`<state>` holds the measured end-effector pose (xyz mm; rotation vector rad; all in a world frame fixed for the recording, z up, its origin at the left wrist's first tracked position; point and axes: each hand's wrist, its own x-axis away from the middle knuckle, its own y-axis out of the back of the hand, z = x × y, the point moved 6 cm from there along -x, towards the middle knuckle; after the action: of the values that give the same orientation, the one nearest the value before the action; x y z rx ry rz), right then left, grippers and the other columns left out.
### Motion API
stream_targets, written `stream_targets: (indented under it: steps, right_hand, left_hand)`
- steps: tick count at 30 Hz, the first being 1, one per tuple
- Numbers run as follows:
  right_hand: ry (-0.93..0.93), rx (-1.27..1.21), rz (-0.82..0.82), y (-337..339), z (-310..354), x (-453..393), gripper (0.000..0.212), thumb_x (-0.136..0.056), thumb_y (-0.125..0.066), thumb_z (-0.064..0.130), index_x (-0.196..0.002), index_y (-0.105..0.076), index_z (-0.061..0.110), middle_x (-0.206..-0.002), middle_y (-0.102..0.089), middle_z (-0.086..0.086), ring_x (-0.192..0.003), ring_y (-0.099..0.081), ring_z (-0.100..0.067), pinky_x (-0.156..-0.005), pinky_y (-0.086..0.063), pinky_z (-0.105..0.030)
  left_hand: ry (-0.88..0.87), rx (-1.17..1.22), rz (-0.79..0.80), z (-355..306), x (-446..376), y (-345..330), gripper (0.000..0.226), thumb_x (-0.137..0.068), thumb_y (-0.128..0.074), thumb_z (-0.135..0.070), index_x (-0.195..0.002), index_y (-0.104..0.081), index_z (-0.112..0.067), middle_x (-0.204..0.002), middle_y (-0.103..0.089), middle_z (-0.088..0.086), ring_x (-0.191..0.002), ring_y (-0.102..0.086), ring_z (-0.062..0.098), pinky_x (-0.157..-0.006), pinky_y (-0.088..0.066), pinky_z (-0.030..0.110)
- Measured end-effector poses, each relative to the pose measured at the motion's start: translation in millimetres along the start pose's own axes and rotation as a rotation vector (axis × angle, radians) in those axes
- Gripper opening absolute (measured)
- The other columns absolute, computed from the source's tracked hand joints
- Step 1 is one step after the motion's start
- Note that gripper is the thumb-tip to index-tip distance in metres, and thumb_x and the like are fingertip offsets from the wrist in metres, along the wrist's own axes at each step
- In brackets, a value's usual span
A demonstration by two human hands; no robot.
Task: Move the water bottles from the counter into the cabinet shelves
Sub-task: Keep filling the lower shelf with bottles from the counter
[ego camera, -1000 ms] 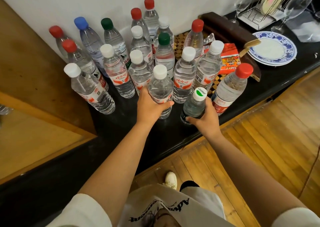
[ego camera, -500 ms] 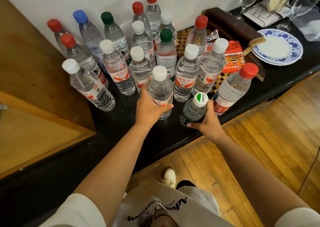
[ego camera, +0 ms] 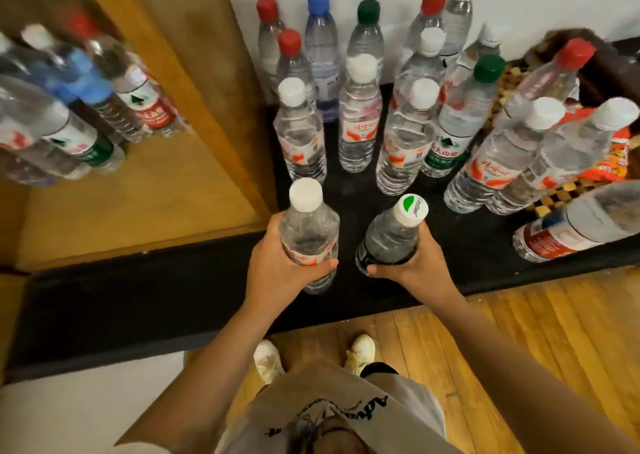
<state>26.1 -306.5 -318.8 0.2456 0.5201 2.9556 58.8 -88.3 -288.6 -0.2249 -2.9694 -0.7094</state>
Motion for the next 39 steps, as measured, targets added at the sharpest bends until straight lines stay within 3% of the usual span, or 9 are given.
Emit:
stream_targets:
  steps: [5,9,14,19,22,24,29,35,39]
  right_hand:
    - [0.072,0.047,0.165,-81,45,-11,0.075,-0.051,-0.089,0.018,-0.1,-0.042,0.049,-0.101,-0.055,0.028,-0.098,-0.049,0.024,-0.077,-0.038,0.005]
    - [0.131,0.086,0.243,-144,81,-16,0.074,-0.053,-0.088,0.017,-0.1,-0.041,0.049,-0.101,-0.051,0.032,-0.097,-0.046,0.028,-0.081,-0.035,0.006]
    - [0.17,0.111,0.235,-210,118,-30,0.073,-0.053,-0.088,0.016,-0.097,-0.04,0.048,-0.098,-0.048,0.033,-0.094,-0.043,0.031,-0.078,-0.033,0.008]
    - [0.126,0.079,0.174,-255,142,-60,0.078,-0.052,-0.088,0.014,-0.107,-0.038,0.039,-0.098,-0.05,0.028,-0.098,-0.049,0.005,-0.074,-0.035,-0.004]
    - [0.057,0.035,0.153,-273,142,-77,0.078,-0.053,-0.085,0.006,-0.11,-0.04,0.035,-0.095,-0.051,0.028,-0.102,-0.048,-0.002,-0.078,-0.035,-0.009]
    - [0.025,0.017,0.131,-284,141,-82,0.078,-0.053,-0.084,0.001,-0.111,-0.042,0.032,-0.097,-0.052,0.024,-0.105,-0.049,-0.005,-0.083,-0.037,-0.014]
    - [-0.001,-0.01,0.086,-305,137,-89,0.08,-0.054,-0.083,-0.002,-0.122,-0.046,0.019,-0.108,-0.054,0.012,-0.106,-0.049,-0.008,-0.063,-0.037,0.006]
    - [-0.024,-0.005,0.058,-311,130,-87,0.077,-0.052,-0.084,0.001,-0.11,-0.042,0.029,-0.095,-0.051,0.026,-0.104,-0.049,-0.003,-0.069,-0.039,0.001]
    - [-0.034,0.013,0.072,-310,131,-84,0.083,-0.055,-0.083,0.003,-0.125,-0.042,0.022,-0.107,-0.05,0.021,-0.11,-0.044,-0.001,-0.082,-0.034,-0.003]
  left_hand:
    - [0.047,0.056,-0.158,36,16,93,0.082,-0.046,-0.082,-0.045,-0.118,-0.045,-0.038,-0.108,-0.058,-0.028,-0.102,-0.052,-0.018,-0.077,-0.042,-0.001]
    - [0.048,0.108,-0.28,56,10,159,0.072,-0.049,-0.086,-0.034,-0.11,-0.049,-0.044,-0.104,-0.063,-0.025,-0.1,-0.058,-0.011,-0.077,-0.045,0.003]
    - [0.061,0.172,-0.432,79,-16,225,0.068,-0.054,-0.088,-0.023,-0.102,-0.047,-0.046,-0.097,-0.06,-0.029,-0.09,-0.057,-0.017,-0.072,-0.044,0.002]
    - [0.054,0.181,-0.501,93,-47,268,0.076,-0.049,-0.088,-0.031,-0.112,-0.046,-0.035,-0.104,-0.059,-0.021,-0.105,-0.058,0.009,-0.093,-0.048,0.035]
    - [0.063,0.181,-0.506,102,-65,278,0.075,-0.048,-0.089,-0.028,-0.107,-0.044,-0.038,-0.102,-0.057,-0.02,-0.107,-0.058,0.016,-0.095,-0.047,0.044]
    - [0.077,0.161,-0.509,108,-71,279,0.076,-0.048,-0.09,-0.027,-0.107,-0.043,-0.037,-0.099,-0.054,-0.022,-0.106,-0.058,0.017,-0.093,-0.047,0.04]
    - [0.115,0.118,-0.503,120,-77,276,0.086,-0.046,-0.089,-0.035,-0.119,-0.044,-0.029,-0.115,-0.06,-0.009,-0.11,-0.057,0.018,-0.091,-0.046,0.035]
    - [0.139,0.055,-0.474,122,-82,276,0.095,-0.046,-0.088,-0.044,-0.127,-0.04,-0.03,-0.122,-0.059,-0.007,-0.112,-0.055,0.015,-0.086,-0.04,0.026]
    - [0.143,0.048,-0.469,120,-84,274,0.094,-0.047,-0.087,-0.044,-0.128,-0.041,-0.026,-0.121,-0.06,-0.006,-0.11,-0.056,0.014,-0.083,-0.04,0.024]
